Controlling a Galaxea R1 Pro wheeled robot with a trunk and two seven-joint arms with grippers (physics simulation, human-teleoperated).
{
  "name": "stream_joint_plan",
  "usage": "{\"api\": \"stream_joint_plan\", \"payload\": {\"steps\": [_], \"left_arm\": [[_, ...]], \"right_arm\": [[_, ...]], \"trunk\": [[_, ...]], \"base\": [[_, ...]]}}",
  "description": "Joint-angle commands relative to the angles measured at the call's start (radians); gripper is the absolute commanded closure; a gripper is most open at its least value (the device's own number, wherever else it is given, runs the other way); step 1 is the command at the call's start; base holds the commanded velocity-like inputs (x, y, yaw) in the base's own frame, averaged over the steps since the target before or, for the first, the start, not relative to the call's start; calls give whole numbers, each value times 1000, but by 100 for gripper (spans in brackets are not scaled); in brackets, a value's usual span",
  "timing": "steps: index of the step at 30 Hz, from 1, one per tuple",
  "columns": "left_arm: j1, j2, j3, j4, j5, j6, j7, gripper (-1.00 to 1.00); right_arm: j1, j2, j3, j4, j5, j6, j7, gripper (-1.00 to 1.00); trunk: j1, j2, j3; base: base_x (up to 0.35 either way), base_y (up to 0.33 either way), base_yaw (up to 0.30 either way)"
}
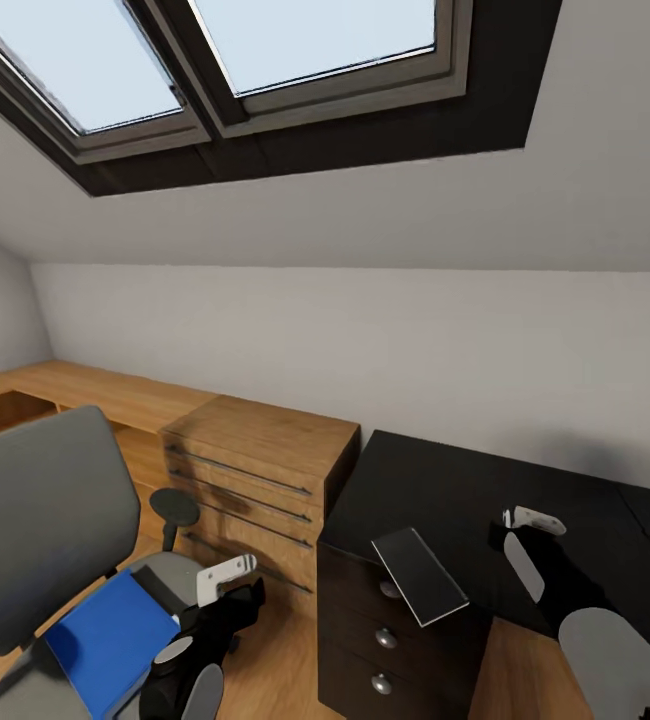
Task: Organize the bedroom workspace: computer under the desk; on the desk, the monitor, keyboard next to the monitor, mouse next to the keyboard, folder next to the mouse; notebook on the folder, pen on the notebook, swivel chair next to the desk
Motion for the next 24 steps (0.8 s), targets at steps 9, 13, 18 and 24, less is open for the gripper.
{"api": "stream_joint_plan", "payload": {"steps": [9,13,18,24], "left_arm": [[-1,0,-2,-1,11,2,11,-100],[-1,0,-2,-1,11,2,11,-100],[-1,0,-2,-1,11,2,11,-100],[-1,0,-2,-1,11,2,11,-100]], "right_arm": [[-2,1,0,1,-18,8,-1,100],[-2,1,-1,1,-18,9,-1,100],[-2,1,-1,1,-19,9,-1,100],[-2,1,-1,1,-20,9,-1,100]], "trunk": [[35,-64,-30],[50,-92,-42],[69,-127,-58],[88,-162,-73]], "base": [[0,0,0],[0,0,0],[0,0,0],[0,0,0]]}}
